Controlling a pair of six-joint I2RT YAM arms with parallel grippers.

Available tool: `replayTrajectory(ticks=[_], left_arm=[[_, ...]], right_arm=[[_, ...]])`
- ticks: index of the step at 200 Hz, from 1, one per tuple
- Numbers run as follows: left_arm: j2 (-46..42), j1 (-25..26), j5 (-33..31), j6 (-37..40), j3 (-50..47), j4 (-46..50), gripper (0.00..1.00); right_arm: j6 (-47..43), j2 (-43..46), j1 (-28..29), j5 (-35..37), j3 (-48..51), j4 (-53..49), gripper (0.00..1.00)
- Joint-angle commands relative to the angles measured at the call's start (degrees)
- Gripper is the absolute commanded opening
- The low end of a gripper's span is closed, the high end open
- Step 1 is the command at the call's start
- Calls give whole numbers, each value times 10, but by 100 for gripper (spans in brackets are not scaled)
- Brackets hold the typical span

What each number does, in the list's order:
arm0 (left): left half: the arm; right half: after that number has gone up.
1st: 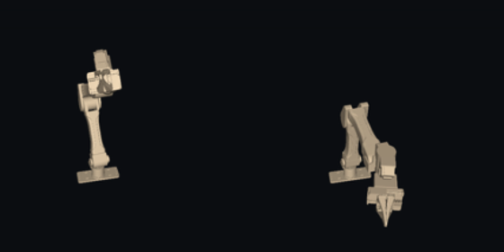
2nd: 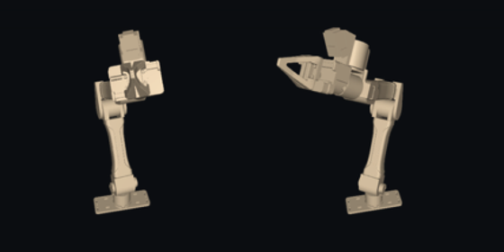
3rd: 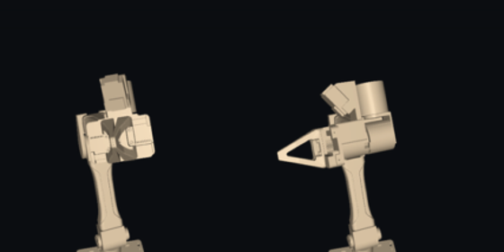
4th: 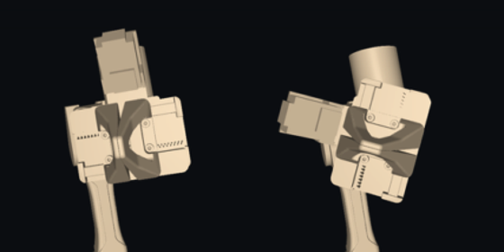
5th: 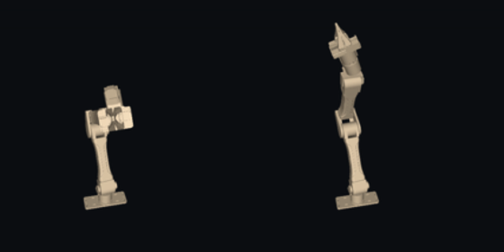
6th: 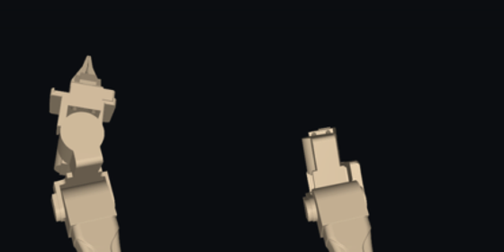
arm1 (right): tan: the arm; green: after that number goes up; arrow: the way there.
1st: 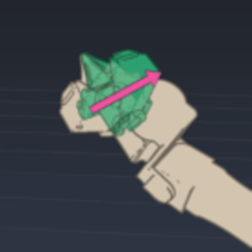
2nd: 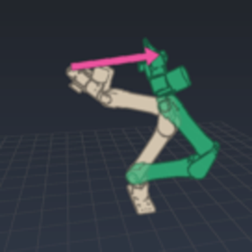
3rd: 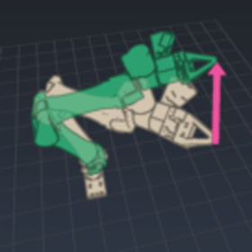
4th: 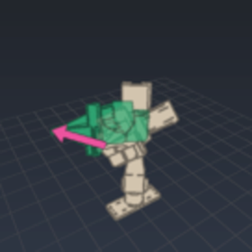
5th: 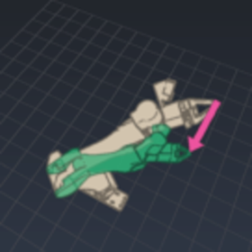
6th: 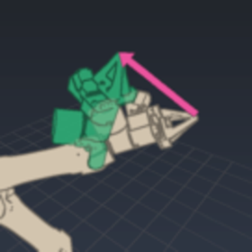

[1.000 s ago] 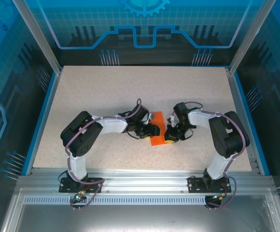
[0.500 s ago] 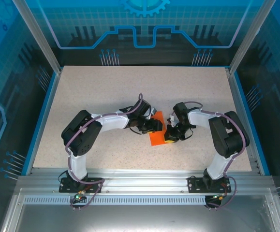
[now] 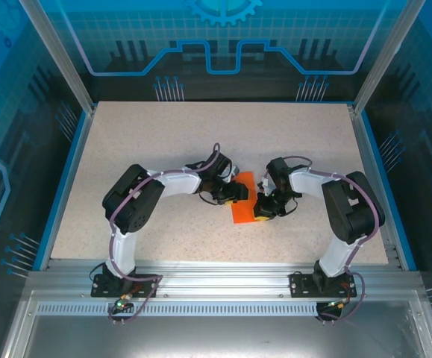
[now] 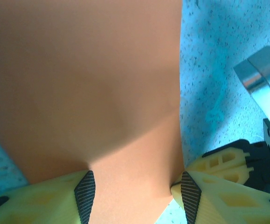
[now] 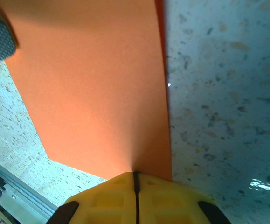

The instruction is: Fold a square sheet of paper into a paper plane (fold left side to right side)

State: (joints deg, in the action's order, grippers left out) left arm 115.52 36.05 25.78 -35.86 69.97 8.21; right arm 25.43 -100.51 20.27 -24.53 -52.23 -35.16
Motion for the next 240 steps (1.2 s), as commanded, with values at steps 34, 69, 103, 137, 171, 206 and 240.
replayTrajectory(ticks=[34, 69, 103, 137, 171, 206, 240], left_arm=[[53, -56, -50, 39, 74, 64, 57], [83, -76, -42, 43, 120, 74, 57], [116, -86, -38, 45, 169, 91, 58], [125, -101, -32, 41, 194, 94, 58], [105, -110, -28, 45, 205, 99, 58], [-1, -109, -38, 45, 121, 74, 57], [-88, -73, -42, 22, 28, 47, 56]], right_arm=[[-6, -30, 6, 97, 15, -38, 7], [-7, -32, 6, 94, 14, -39, 7], [-6, -32, 8, 90, 11, -38, 7], [-5, -31, 13, 87, 6, -40, 7], [-1, -15, 14, 68, 4, -25, 8], [-15, 73, 1, 40, -30, -22, 26], [-55, 109, -43, 50, -71, -26, 46]])
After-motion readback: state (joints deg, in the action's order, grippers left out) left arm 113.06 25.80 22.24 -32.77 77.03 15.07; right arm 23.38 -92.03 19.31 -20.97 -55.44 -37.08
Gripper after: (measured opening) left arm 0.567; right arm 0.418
